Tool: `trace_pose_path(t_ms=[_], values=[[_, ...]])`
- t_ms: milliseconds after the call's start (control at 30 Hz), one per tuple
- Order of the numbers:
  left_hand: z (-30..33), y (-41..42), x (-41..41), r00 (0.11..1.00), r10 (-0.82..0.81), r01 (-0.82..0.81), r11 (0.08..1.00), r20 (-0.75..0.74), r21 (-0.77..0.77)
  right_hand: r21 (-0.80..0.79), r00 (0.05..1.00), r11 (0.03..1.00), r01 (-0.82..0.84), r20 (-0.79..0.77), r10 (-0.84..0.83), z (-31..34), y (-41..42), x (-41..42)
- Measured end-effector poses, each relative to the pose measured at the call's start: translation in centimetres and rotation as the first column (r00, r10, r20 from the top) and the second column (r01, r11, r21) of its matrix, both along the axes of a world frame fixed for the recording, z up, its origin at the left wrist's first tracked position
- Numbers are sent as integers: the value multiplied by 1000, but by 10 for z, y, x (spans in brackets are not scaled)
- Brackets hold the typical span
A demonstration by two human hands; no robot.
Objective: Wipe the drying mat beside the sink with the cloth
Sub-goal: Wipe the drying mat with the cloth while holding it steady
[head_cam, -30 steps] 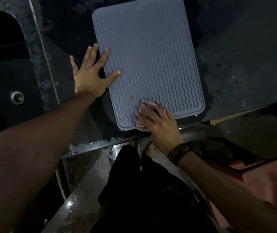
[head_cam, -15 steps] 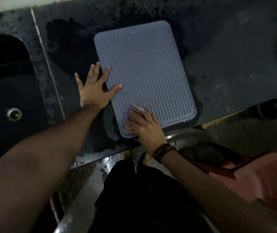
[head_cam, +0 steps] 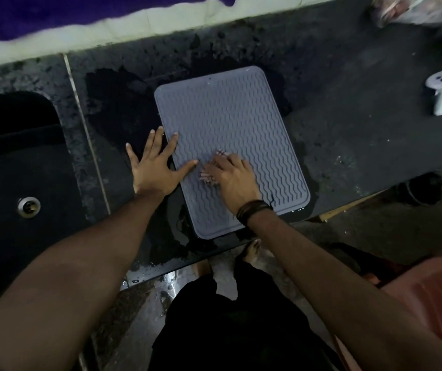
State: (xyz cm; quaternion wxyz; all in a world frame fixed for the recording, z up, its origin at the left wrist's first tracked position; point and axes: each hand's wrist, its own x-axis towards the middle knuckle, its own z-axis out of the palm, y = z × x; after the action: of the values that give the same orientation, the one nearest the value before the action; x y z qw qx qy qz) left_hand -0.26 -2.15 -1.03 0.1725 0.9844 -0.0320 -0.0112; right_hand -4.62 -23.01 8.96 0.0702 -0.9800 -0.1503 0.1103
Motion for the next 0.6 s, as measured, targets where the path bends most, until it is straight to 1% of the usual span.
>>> trace_pose_path(t_ms=[100, 200, 300, 400, 467, 600], values=[[2, 0, 1, 999, 15, -14, 1000, -30, 24, 3, 1000, 1000, -20, -16, 20, -14, -5, -6], [2, -1, 2, 999, 19, -18, 999, -39, 29, 24, 999, 999, -47, 21, 46, -19, -23, -39], [3, -1, 1, 999, 17, -16, 999, -49, 32, 43, 996, 995, -86, -14, 87, -19, -41, -73], [6, -2, 0, 998, 23, -21, 999, -66, 32, 41, 992, 991, -128, -17, 128, -15, -54, -88], [6, -2, 0, 998, 26, -24, 999, -63, 37, 58, 994, 992, -112, 18, 111, -8, -56, -81], [7, -2, 1, 999, 24, -22, 999, -45, 38, 116, 986, 993, -10, 166, -10, 9, -40, -34]])
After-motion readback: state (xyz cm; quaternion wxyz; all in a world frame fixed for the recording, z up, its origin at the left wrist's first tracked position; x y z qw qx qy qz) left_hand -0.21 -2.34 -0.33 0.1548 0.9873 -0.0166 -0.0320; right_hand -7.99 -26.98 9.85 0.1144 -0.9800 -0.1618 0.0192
